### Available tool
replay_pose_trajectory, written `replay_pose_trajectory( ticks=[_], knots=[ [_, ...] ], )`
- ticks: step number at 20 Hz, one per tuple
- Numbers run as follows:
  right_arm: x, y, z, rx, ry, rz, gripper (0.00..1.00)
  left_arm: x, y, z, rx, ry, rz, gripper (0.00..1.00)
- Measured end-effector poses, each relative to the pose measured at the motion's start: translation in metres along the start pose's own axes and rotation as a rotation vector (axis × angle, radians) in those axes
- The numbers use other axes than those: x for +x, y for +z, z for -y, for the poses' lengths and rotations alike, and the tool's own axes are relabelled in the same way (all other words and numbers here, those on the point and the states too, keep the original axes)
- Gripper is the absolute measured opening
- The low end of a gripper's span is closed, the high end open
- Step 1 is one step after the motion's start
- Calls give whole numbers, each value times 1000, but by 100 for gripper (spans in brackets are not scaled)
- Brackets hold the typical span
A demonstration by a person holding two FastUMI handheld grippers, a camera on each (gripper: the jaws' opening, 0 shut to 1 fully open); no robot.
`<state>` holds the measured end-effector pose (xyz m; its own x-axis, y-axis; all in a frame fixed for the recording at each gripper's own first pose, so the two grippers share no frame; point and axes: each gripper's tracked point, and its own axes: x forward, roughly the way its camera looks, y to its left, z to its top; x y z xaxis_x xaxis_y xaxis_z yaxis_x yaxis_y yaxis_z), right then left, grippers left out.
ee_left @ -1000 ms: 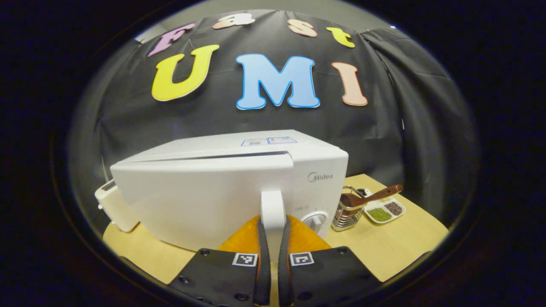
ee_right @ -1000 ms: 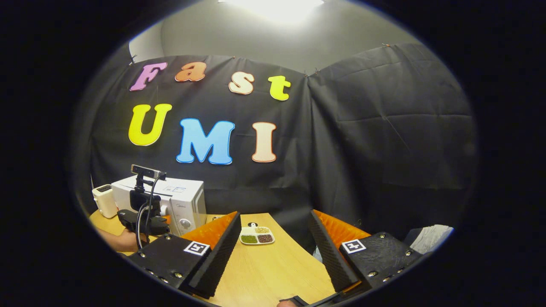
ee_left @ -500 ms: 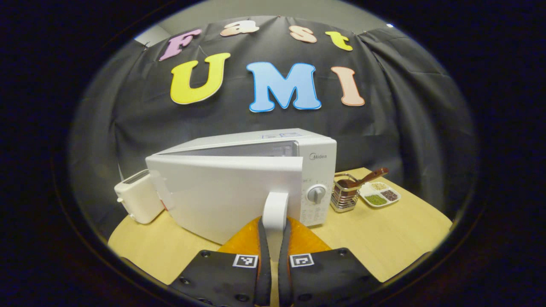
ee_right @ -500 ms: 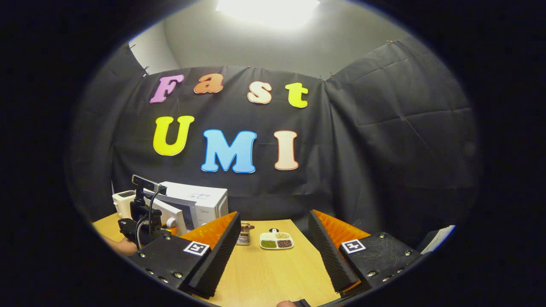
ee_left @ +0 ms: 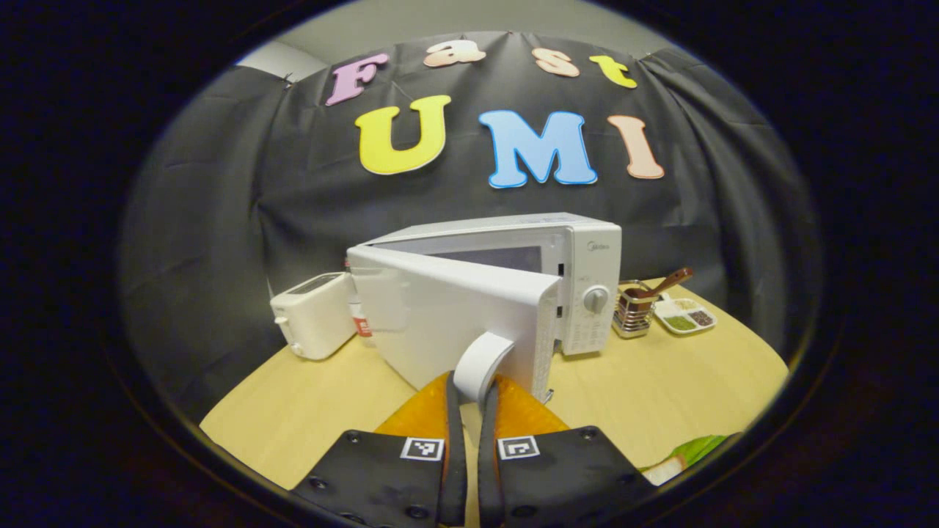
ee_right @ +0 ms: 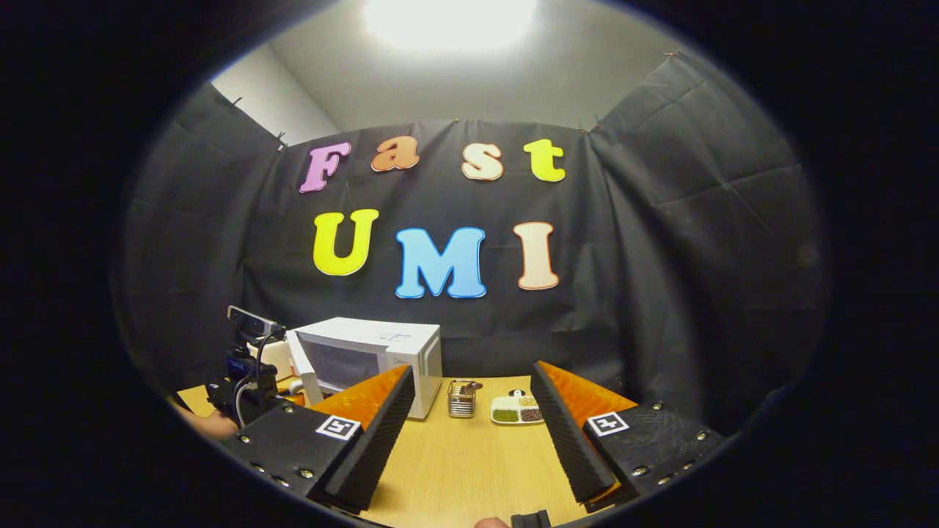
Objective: Open the microwave oven with the left hand, put the food in, and close the microwave oven.
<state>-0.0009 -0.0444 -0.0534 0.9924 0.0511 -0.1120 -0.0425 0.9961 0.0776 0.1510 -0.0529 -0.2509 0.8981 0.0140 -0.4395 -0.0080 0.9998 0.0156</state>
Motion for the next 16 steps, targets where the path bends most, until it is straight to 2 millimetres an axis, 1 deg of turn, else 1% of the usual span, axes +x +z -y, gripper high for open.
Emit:
replay_pose_trajectory(
  ticks=[3,4,8,10,12,13,16],
  knots=[
    [-4,0,-17,18,35,-3,96,-15,-8,-30,-10,36,-10,12],
    [-4,-3,-26,19,49,-6,96,-19,-11,-38,-11,42,-11,12],
    [-3,-5,-63,11,88,-8,96,-29,-18,-69,-12,38,-6,13],
    [-2,-5,-83,13,91,-16,96,-31,-22,-80,-3,20,-12,13],
    [1,0,-105,11,96,-8,96,-35,-25,-89,-3,-7,-13,13],
    [2,0,-115,8,94,-13,96,-36,-24,-95,-1,-18,-11,12],
    [1,3,-148,10,95,-2,96,-37,-27,-114,5,-56,-14,12]
  ],
)
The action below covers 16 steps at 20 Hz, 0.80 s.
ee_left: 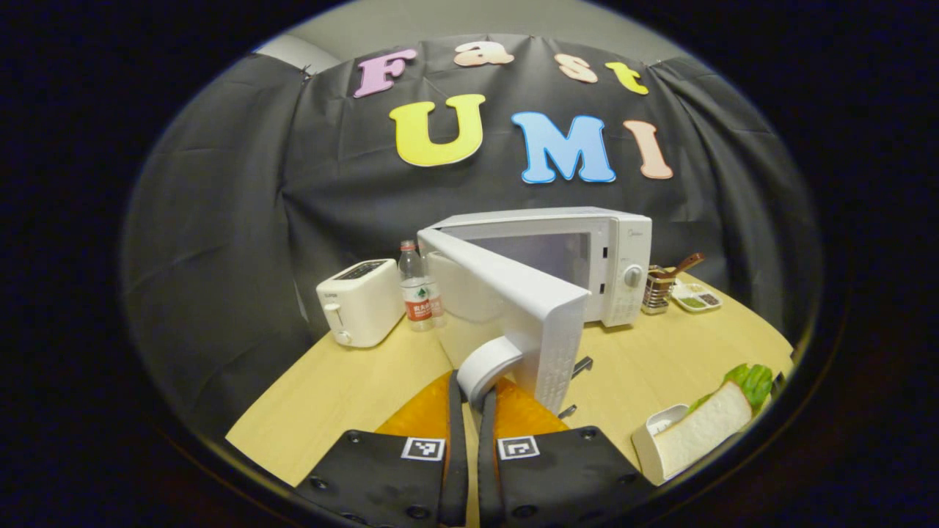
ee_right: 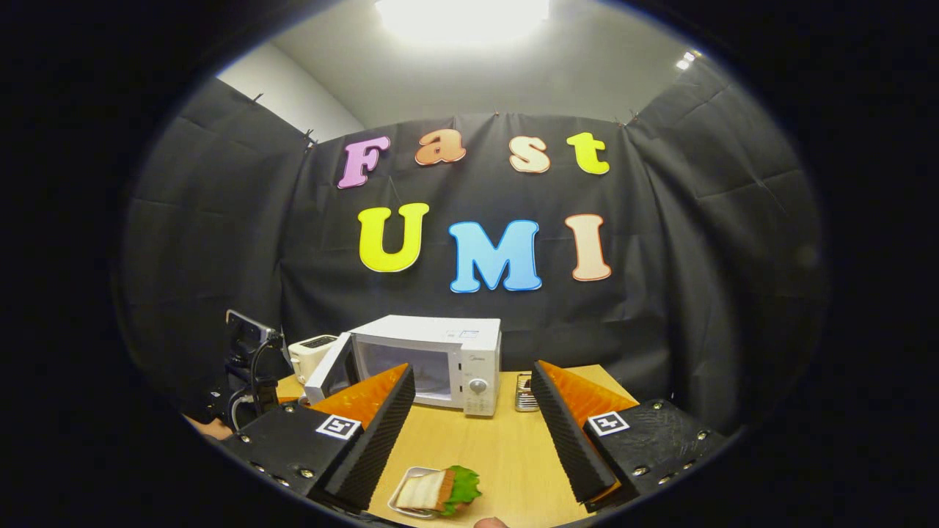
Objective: Open the microwave oven with the left hand, put the food in, and close the microwave oven.
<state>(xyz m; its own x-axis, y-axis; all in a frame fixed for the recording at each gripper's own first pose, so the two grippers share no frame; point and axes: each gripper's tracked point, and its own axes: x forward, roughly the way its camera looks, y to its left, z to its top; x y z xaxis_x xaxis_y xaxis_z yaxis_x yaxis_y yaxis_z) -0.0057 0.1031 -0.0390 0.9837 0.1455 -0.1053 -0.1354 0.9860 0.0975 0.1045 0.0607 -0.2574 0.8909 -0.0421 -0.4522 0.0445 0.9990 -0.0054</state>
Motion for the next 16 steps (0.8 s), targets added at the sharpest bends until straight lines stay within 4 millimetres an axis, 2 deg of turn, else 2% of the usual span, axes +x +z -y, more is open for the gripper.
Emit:
replay_pose_trajectory(
  ticks=[8,12,16],
  knots=[
    [16,-11,-73,1,-8,-21,96,-6,-10,-65,11,-71,8,12],
    [21,-13,-95,5,-23,-19,96,-6,-11,-83,15,-111,19,12],
    [25,-14,-107,9,-30,-26,96,-4,-13,-98,9,-127,20,13]
  ],
)
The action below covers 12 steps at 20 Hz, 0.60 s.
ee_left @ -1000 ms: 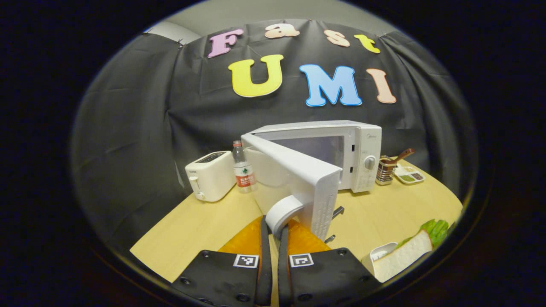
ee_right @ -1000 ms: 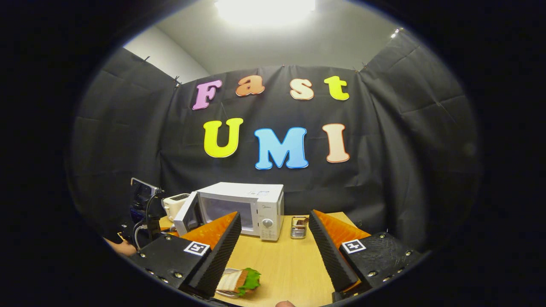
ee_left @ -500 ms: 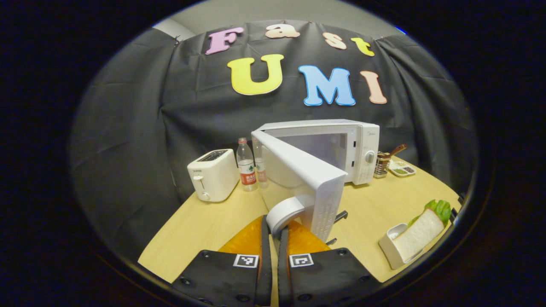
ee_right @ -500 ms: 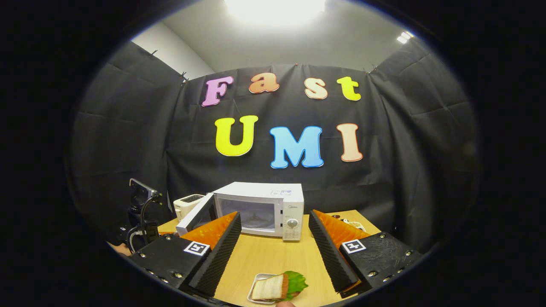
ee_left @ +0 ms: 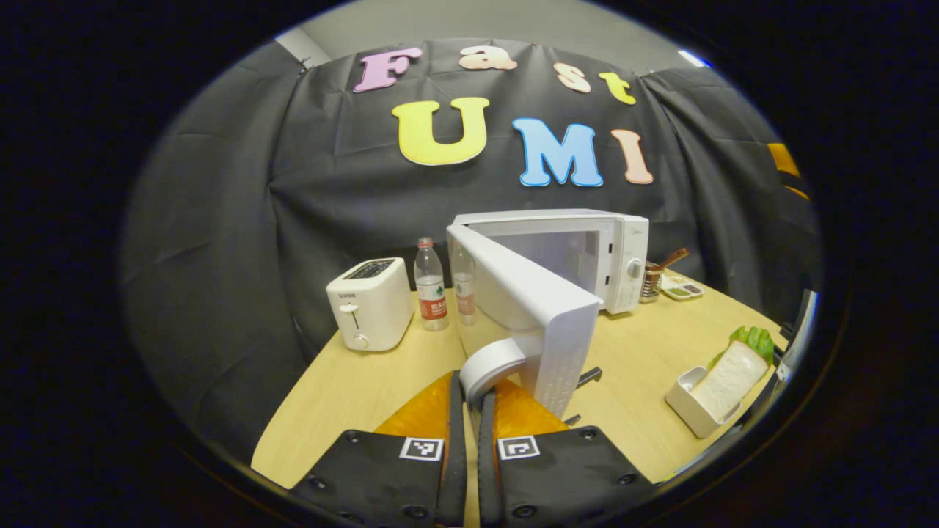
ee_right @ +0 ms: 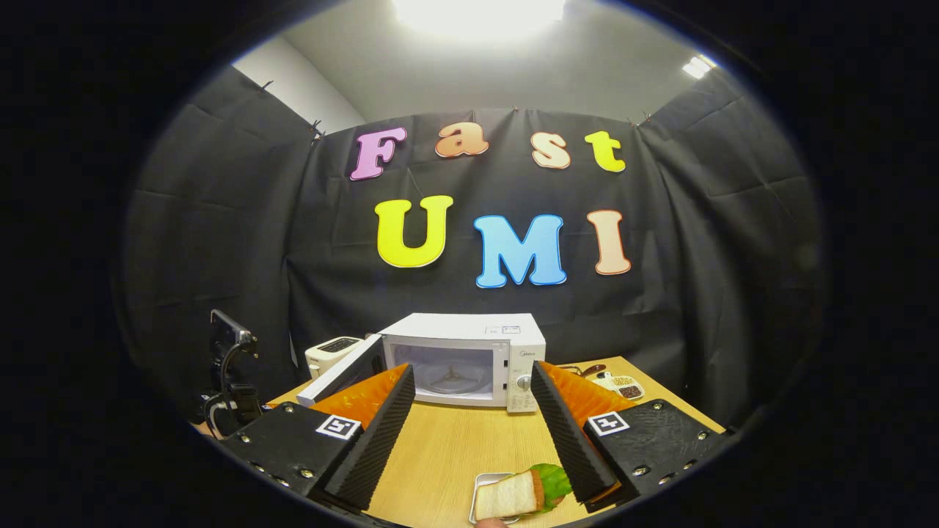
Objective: Open the microwave oven with the left hand, put the food in, and close the microwave oven.
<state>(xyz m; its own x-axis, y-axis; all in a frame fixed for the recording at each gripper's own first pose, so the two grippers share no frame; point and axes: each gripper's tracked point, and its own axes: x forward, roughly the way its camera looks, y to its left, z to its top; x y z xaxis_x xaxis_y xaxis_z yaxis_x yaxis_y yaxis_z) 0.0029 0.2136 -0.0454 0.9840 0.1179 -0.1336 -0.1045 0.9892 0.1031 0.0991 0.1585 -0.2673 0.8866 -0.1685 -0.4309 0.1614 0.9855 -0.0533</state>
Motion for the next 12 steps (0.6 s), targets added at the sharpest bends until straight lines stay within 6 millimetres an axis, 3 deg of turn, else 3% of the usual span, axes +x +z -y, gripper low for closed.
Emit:
replay_pose_trajectory(
  ticks=[3,6,9,12],
  knots=[
    [2,0,1,-15,6,-8,96,-7,-7,-7,-61,9,-12,18],
    [7,-4,14,-29,4,-25,96,-29,-7,-17,-46,64,2,24],
    [15,-11,28,-3,24,-52,97,-57,3,-15,-77,73,33,73],
    [25,-33,52,23,32,-139,97,-84,25,-17,-89,118,83,92]
  ],
)
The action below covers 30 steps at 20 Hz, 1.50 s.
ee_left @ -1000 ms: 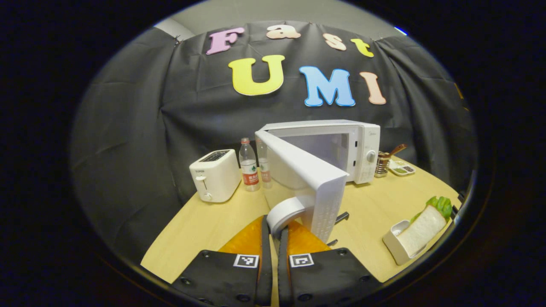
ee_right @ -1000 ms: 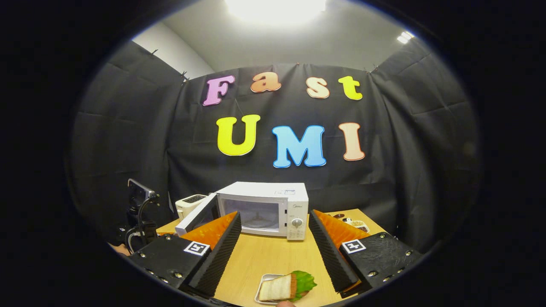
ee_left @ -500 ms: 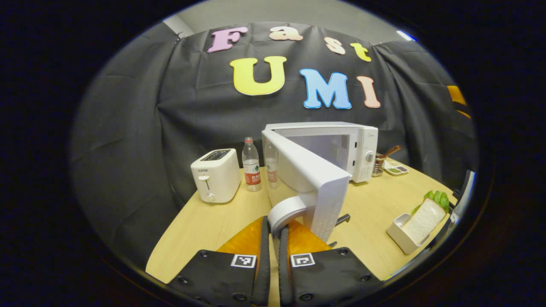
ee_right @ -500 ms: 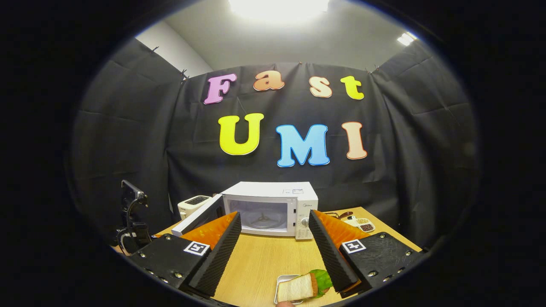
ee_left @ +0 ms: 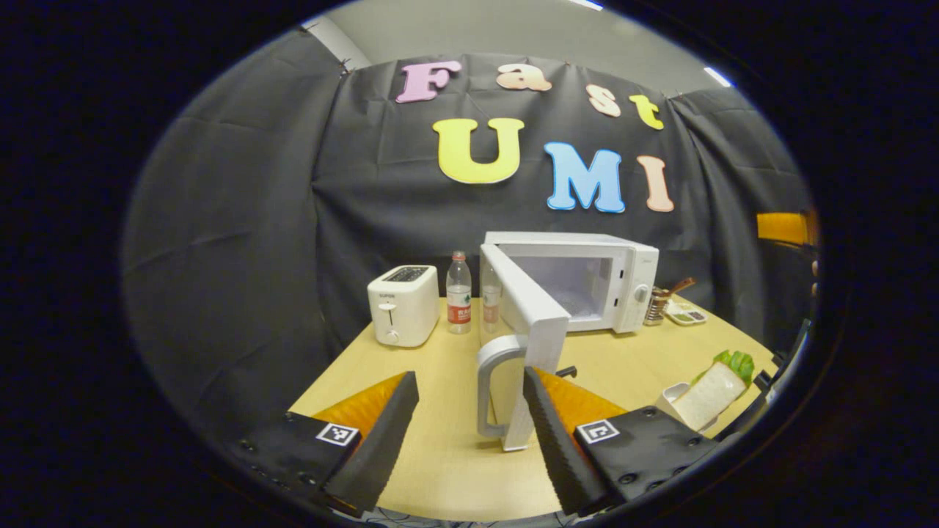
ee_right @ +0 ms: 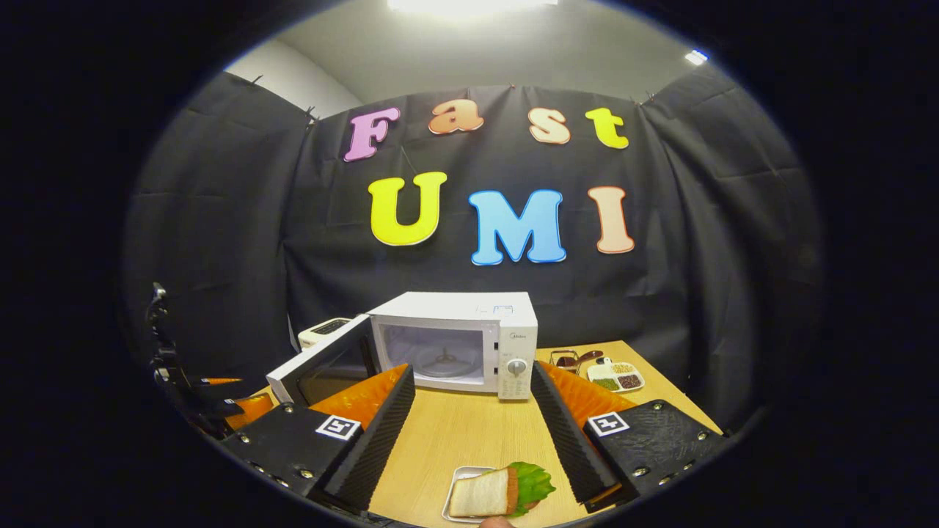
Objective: Open the microwave oven with the left hand, put the food in, and close the microwave oven.
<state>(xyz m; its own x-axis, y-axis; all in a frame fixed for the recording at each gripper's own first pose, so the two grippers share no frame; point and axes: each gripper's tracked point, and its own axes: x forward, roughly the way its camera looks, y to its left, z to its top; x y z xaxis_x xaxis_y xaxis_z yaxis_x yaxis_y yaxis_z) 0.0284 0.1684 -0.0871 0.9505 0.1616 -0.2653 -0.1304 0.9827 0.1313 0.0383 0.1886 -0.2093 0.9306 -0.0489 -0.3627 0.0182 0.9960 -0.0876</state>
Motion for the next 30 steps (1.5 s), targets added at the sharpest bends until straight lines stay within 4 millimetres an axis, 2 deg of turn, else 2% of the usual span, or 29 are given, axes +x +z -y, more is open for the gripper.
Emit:
replay_pose_trajectory(
  ticks=[3,9,11,15,19,23,27,30],
  knots=[
    [11,-18,18,55,17,-73,97,-18,36,2,-4,39,74,96],
    [29,-68,48,143,45,-236,97,-48,100,5,-30,110,207,95],
    [34,-91,53,184,66,-309,98,-55,111,7,-33,129,235,94],
    [35,-133,56,265,107,-447,98,-60,118,11,-8,182,251,95],
    [39,-167,61,319,130,-552,98,-61,114,19,-6,212,234,95],
    [27,-195,62,341,172,-634,98,-64,110,29,10,233,220,95],
    [16,-218,48,415,245,-749,99,-67,106,38,27,256,208,95],
    [10,-233,37,496,290,-831,93,-69,107,47,20,264,206,95]
  ],
)
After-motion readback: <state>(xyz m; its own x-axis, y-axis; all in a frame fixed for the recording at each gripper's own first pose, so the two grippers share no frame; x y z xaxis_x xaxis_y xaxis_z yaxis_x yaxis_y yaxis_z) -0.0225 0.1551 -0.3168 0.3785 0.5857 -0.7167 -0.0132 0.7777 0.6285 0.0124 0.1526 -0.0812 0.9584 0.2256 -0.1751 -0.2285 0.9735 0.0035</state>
